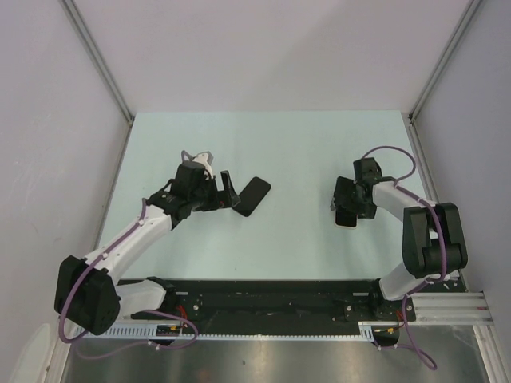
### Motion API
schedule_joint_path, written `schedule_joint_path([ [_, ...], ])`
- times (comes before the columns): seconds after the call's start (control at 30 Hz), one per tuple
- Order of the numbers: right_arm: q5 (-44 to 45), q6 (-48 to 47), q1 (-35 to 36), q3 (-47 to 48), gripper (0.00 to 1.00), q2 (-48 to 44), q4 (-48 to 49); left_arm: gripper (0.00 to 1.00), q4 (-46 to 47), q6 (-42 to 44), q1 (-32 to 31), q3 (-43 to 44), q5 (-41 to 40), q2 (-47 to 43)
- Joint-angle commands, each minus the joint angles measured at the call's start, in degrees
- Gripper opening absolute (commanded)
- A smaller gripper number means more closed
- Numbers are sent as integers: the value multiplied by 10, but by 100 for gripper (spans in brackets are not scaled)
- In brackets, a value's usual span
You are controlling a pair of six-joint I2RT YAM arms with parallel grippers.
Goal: Take the phone out of the phone case
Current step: Pick up the phone at the center of the board.
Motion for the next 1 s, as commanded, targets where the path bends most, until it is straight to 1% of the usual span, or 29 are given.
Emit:
schedule_joint_path([
  [0.0,56,-7,53,11,100,35,-30,100,15,-16,-8,22,5,7],
  [0.03,88,-5,62,14,100,41,-40,100,15,-17,-9,23,6,10],
  [0.13,141,12,87,21,100,67,-61,100,18,-18,-15,27,4,14],
  [0.27,182,30,100,23,100,86,-70,100,21,-25,-27,37,1,19],
  [0.3,183,35,100,23,99,85,-71,100,17,-38,-32,42,-31,21],
  [0.33,176,37,100,23,93,80,-70,100,-13,-51,-37,59,-62,32],
  [0.37,169,37,101,22,89,79,-67,100,-26,-54,-44,70,-77,42],
  [0.4,160,37,100,23,78,76,-63,100,-37,-47,-46,82,-77,64],
  [0.43,135,35,100,22,71,71,-55,100,-54,-44,-46,106,-70,78],
  [0.47,125,36,101,22,64,68,-51,100,-59,-41,-47,119,-58,90],
  [0.5,115,36,101,23,50,64,-48,100,-61,-39,-48,137,-48,110],
  [0.53,88,37,101,22,46,57,-40,100,-52,-40,-51,144,2,117],
  [0.6,53,31,115,21,38,44,-32,100,-32,-61,-62,162,19,140],
  [0.67,45,27,157,21,32,12,-27,100,-7,-62,-76,172,65,159],
  [0.7,41,26,173,21,29,0,-25,100,4,-69,-80,186,88,186],
  [0.73,24,28,184,21,27,-9,-23,100,31,-73,-82,190,133,201],
  [0.8,5,38,212,18,21,-34,-8,100,61,-89,-90,200,178,244],
  [0.83,-21,42,219,8,21,-42,0,100,85,-93,-92,202,195,259],
  [0.87,-33,51,228,4,21,-56,9,100,89,-95,-94,204,224,274],
  [0.9,-51,54,245,0,22,-61,23,100,94,-102,-93,199,232,296],
  [0.97,-58,63,267,-6,22,-67,29,99,122,-118,-94,179,264,308],
])
